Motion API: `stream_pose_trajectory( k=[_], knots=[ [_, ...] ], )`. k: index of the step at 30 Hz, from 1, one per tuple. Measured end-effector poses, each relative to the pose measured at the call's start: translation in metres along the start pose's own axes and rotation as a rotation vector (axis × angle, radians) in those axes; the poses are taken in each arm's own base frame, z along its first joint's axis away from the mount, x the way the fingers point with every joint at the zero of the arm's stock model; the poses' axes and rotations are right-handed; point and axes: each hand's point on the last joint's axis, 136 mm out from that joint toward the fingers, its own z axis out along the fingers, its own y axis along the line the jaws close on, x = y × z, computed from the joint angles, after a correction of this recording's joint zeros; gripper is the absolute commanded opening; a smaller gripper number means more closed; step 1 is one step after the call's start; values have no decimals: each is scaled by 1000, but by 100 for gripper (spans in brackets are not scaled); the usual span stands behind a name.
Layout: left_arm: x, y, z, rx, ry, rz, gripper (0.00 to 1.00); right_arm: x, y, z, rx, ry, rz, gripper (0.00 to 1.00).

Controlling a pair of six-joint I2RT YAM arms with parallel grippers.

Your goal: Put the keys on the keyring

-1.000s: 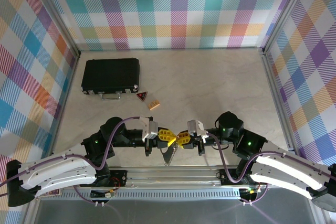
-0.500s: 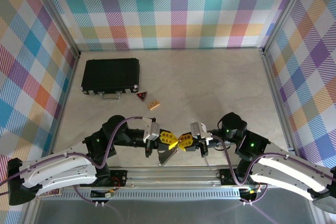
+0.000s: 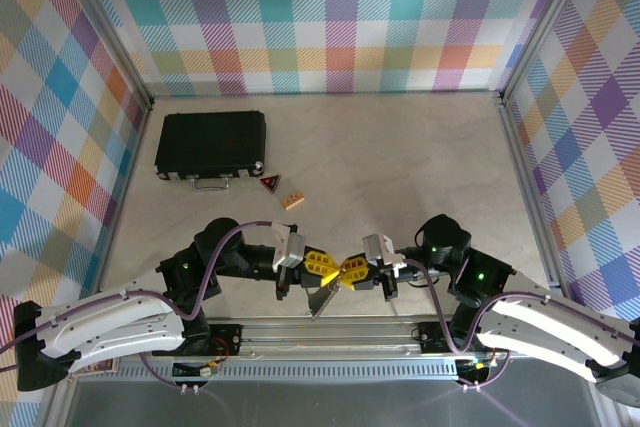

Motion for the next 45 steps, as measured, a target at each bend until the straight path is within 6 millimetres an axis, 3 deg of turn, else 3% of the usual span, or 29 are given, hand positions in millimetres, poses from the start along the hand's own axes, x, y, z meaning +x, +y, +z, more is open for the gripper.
stream_pose_trajectory(
  k=[30,36,39,41,45],
  knots=[
    [2,-16,5,113,15,-18,0,1,10,1,-65,-1,7,0],
    [2,-16,4,113,15,-18,0,0,11,1,-69,-5,4,22],
    [0,-17,3,113,12,-16,0,-5,12,-1,-68,-21,-8,25],
    [-1,-17,2,113,9,-14,0,-9,13,-3,-68,-36,-19,25],
    [0,-17,2,113,10,-14,0,-13,15,-5,-66,-55,-31,15]
  ],
)
